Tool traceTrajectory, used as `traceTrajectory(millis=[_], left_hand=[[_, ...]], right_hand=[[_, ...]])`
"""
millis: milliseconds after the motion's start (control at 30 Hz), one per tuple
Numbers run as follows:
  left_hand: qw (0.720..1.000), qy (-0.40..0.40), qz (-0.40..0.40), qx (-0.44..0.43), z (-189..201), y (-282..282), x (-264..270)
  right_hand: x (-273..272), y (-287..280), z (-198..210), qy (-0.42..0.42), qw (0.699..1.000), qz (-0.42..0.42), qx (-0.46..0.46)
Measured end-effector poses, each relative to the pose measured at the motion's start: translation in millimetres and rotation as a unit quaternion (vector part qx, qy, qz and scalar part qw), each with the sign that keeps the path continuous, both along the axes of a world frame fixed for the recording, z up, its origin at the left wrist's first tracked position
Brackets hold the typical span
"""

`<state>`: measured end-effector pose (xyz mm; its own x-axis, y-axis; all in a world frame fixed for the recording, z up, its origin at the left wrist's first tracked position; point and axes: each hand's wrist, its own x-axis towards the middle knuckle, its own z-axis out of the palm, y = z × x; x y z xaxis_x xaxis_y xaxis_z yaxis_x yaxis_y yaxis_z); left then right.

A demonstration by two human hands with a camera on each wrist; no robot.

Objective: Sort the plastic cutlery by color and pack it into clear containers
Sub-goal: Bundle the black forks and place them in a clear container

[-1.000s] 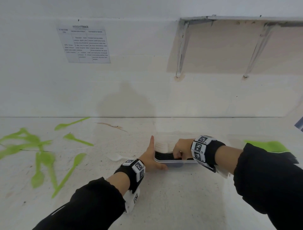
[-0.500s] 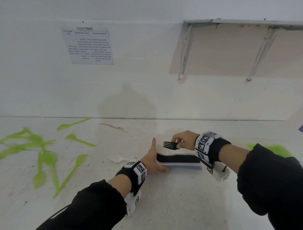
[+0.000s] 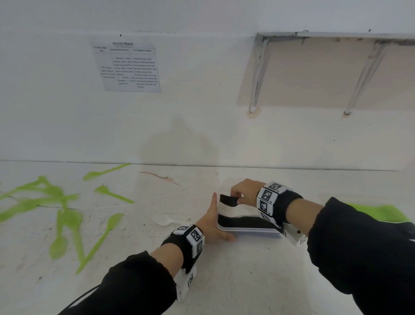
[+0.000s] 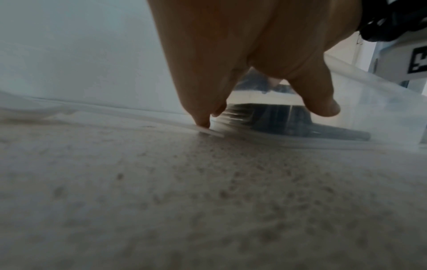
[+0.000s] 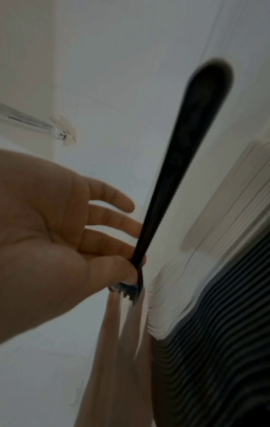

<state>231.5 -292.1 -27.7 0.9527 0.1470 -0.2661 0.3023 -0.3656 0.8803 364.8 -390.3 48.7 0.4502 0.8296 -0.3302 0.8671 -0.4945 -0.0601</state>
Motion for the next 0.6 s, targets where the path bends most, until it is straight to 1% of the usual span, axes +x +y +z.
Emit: traceTrajectory(millis=[100, 167, 267, 333, 400, 467, 533, 600], left_hand=[[1.000, 0.008, 0.003, 0.011, 0.0, 1.3, 0.5], [1.000, 0.009, 0.001, 0.012, 0.0, 1.7, 0.9], [1.000, 0.019, 0.006, 0.024, 1.1, 1.4, 1.2], [0.999, 0.024, 0.009, 0.029, 1.8, 1.3, 1.1], [0.999, 0.026, 0.011, 0.029, 2.8, 0.4, 0.3], [0.999, 0.027, 0.012, 0.025, 3.3, 0.1, -0.1], [0.999, 0.028, 0.012, 0.027, 4.3, -1.1, -0.3], [0.999, 0.024, 0.011, 0.031, 5.4, -2.1, -0.7]], right_hand=[[-1.9, 2.9, -1.0, -0.015, 0.999, 0.018, -0.021], [-3.9, 4.4, 3.3, -0.014, 1.000, 0.014, -0.010], [-4.9, 2.7, 16.9, 0.005, 0.997, -0.013, 0.070], [-2.8, -2.2, 24.8, 0.060, 0.986, -0.058, 0.142], [-0.2, -7.3, 28.5, 0.141, 0.958, -0.120, 0.217], [1.1, -12.4, 29.5, 0.214, 0.920, -0.172, 0.280], [1.8, -18.2, 29.4, 0.267, 0.886, -0.201, 0.322], [2.2, -23.4, 29.5, 0.300, 0.862, -0.213, 0.349]])
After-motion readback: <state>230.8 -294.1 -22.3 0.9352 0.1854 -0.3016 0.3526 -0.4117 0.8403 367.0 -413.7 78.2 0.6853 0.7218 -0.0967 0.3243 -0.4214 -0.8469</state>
